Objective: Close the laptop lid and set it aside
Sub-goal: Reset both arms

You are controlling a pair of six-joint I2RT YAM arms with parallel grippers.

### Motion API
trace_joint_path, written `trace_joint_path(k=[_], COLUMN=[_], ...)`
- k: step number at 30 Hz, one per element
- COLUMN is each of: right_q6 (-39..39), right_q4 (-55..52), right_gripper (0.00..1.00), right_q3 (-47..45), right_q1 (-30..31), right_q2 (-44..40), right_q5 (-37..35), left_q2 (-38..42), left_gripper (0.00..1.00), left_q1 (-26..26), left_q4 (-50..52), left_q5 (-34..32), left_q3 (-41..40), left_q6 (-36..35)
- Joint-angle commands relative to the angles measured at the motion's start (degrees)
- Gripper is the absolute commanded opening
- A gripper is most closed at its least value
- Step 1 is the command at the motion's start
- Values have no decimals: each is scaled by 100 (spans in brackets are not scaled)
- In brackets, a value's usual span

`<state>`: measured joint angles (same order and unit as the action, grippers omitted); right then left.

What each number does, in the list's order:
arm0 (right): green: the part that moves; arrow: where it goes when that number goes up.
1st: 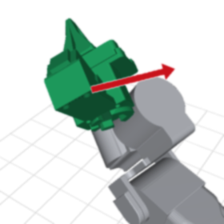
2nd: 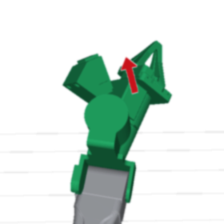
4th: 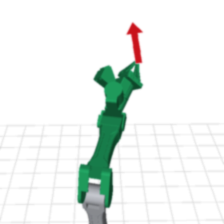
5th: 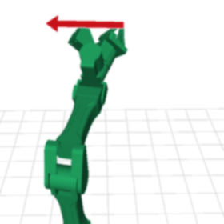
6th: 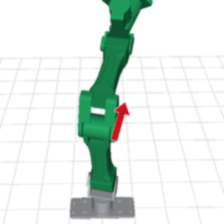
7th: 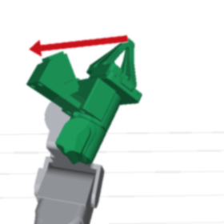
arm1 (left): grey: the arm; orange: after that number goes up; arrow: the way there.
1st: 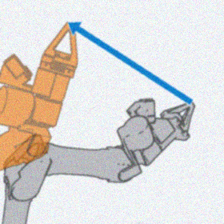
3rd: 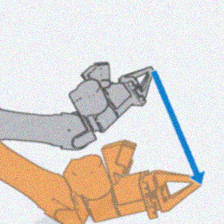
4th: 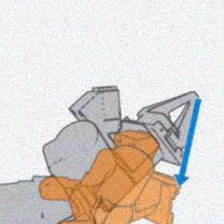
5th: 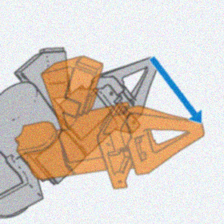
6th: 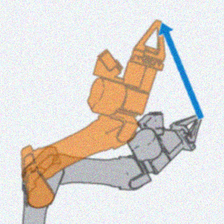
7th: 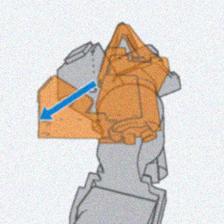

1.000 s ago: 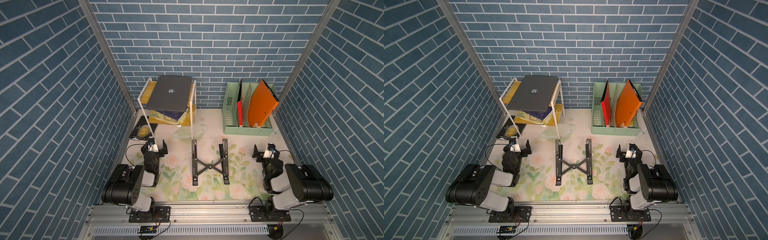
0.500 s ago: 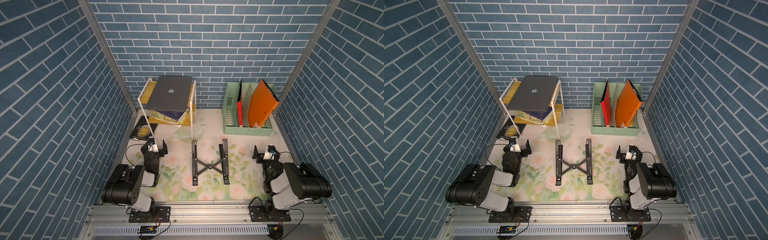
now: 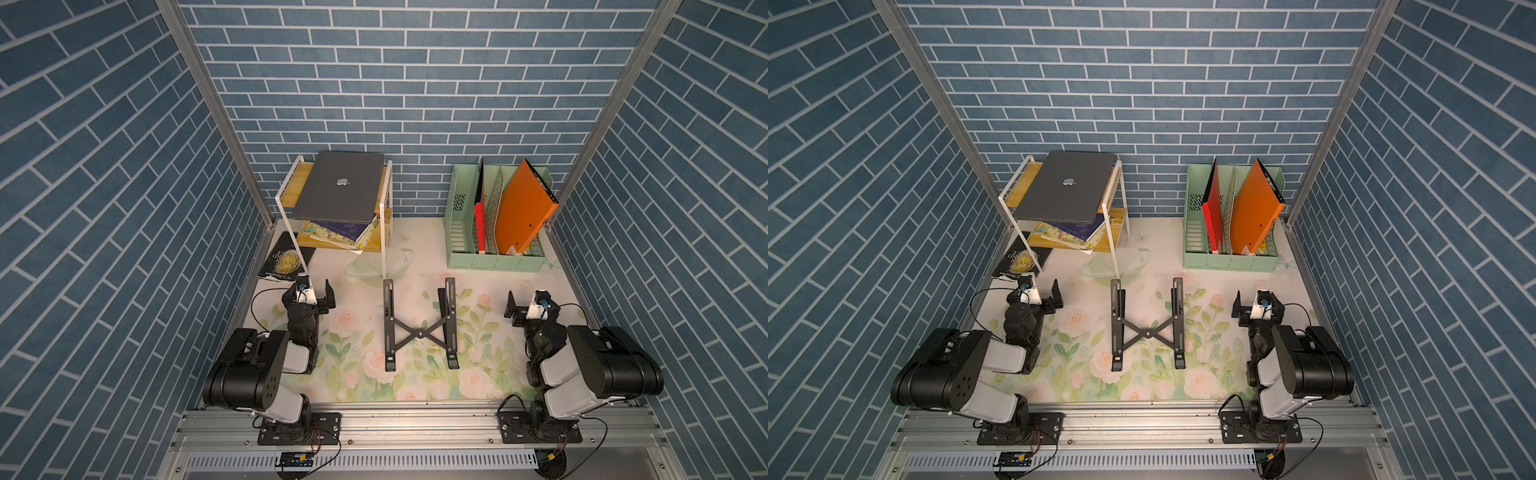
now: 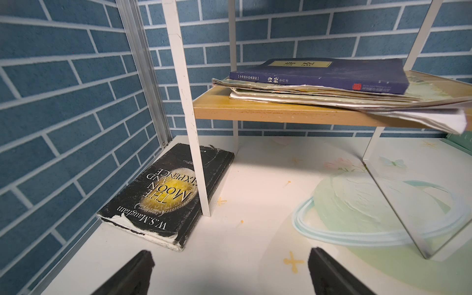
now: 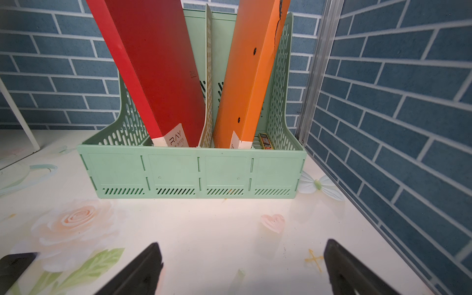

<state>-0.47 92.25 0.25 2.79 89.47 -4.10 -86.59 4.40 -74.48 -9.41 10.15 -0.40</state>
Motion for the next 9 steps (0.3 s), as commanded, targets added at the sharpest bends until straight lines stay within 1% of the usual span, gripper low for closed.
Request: trace_joint_path(k=[1,9], right_q6=[-160,-241], right_q4=[1353,1357], right_gripper=[100,100], right_q3=[-353,-359], right_q1=[37,107], right_q2=[46,47], right_q5=[-64,-77], left_q2=[-23,-17], left_gripper=[100,100], left_q1=[-27,-27], left_q4=[-137,-139], left_q5=[-65,-62], left_q3=[81,83], left_q6=[49,52])
